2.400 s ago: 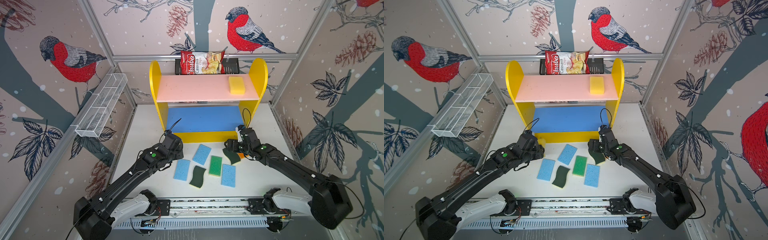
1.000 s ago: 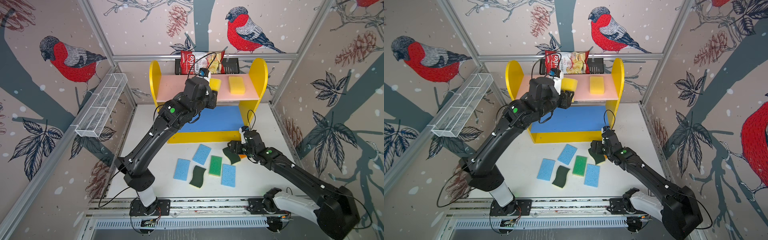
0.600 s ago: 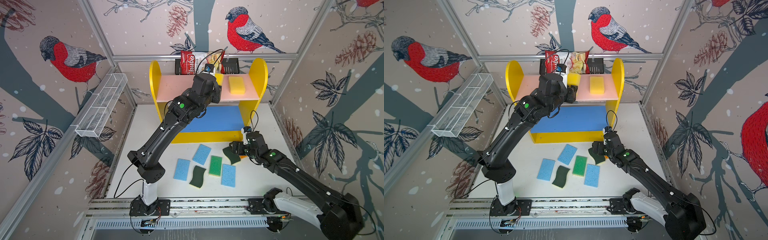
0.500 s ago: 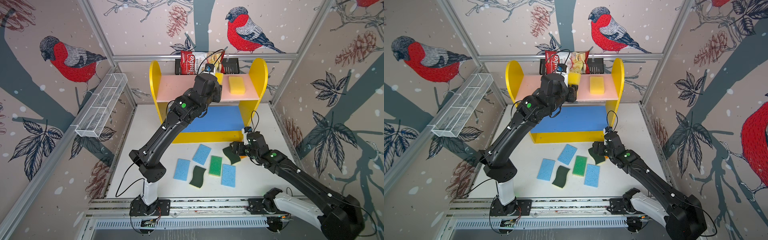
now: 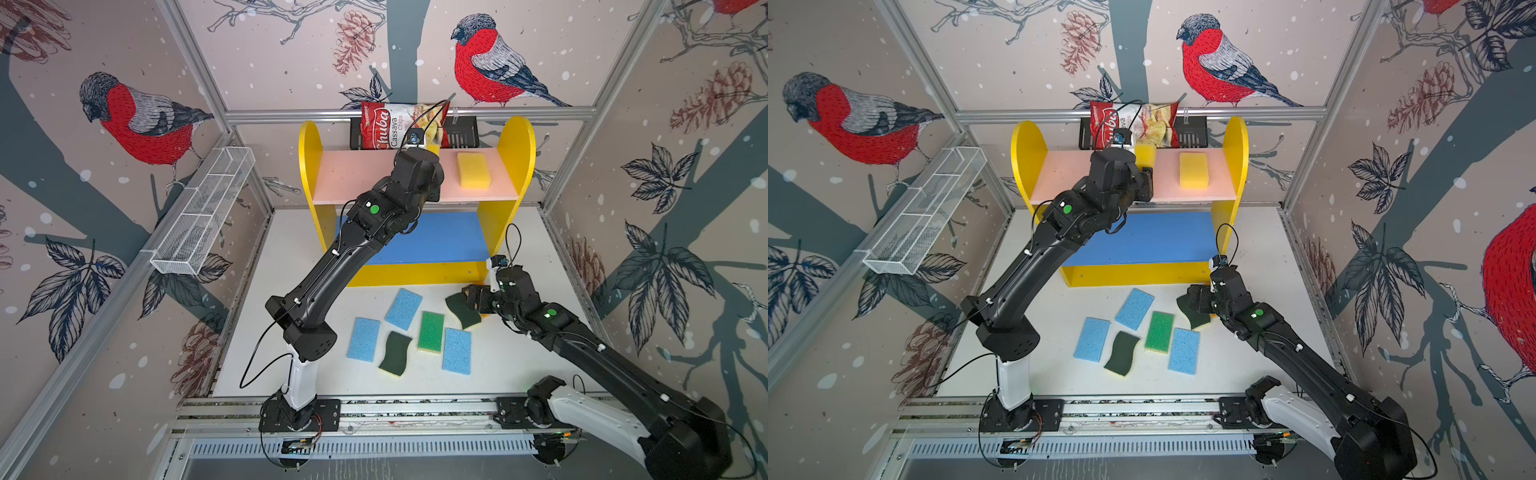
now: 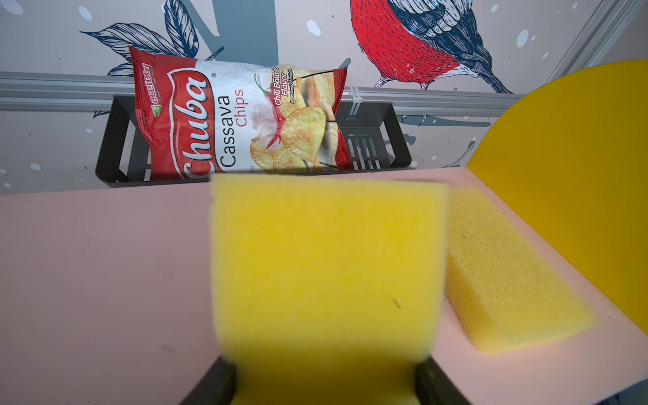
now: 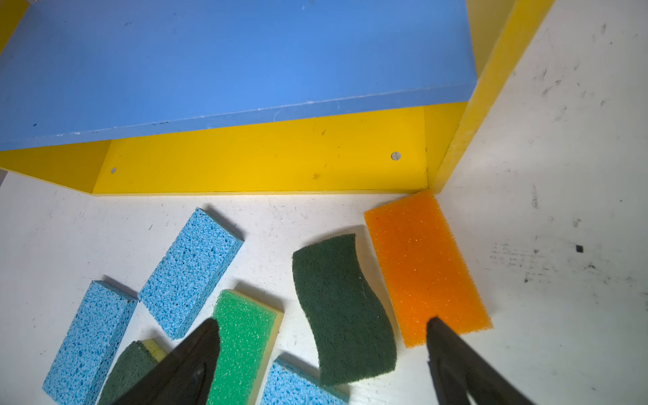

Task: Place and organize the cleaning sponges onto the shelf

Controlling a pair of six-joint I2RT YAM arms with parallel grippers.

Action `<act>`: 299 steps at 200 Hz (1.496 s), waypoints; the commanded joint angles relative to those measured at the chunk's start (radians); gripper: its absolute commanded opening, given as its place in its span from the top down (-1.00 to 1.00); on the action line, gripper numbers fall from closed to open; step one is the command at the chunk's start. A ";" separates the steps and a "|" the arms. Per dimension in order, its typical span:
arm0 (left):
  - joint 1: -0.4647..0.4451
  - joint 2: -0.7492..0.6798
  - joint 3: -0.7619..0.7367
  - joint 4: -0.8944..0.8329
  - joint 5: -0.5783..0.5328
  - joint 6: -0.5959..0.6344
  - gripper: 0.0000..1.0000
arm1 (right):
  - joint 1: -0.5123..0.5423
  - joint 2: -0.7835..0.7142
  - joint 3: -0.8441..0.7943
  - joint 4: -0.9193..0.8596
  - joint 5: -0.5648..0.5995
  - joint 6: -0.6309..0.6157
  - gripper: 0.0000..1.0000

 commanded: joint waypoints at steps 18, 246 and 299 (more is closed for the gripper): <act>0.011 0.011 0.007 0.013 -0.036 -0.035 -0.16 | 0.002 -0.001 -0.003 -0.005 0.010 0.000 -0.84; 0.047 0.062 0.001 0.023 0.009 -0.090 -0.37 | 0.002 0.006 -0.008 -0.007 0.003 0.011 -0.84; 0.047 0.049 -0.010 0.023 0.019 -0.103 -0.44 | 0.002 0.007 -0.012 -0.005 0.004 0.014 -0.84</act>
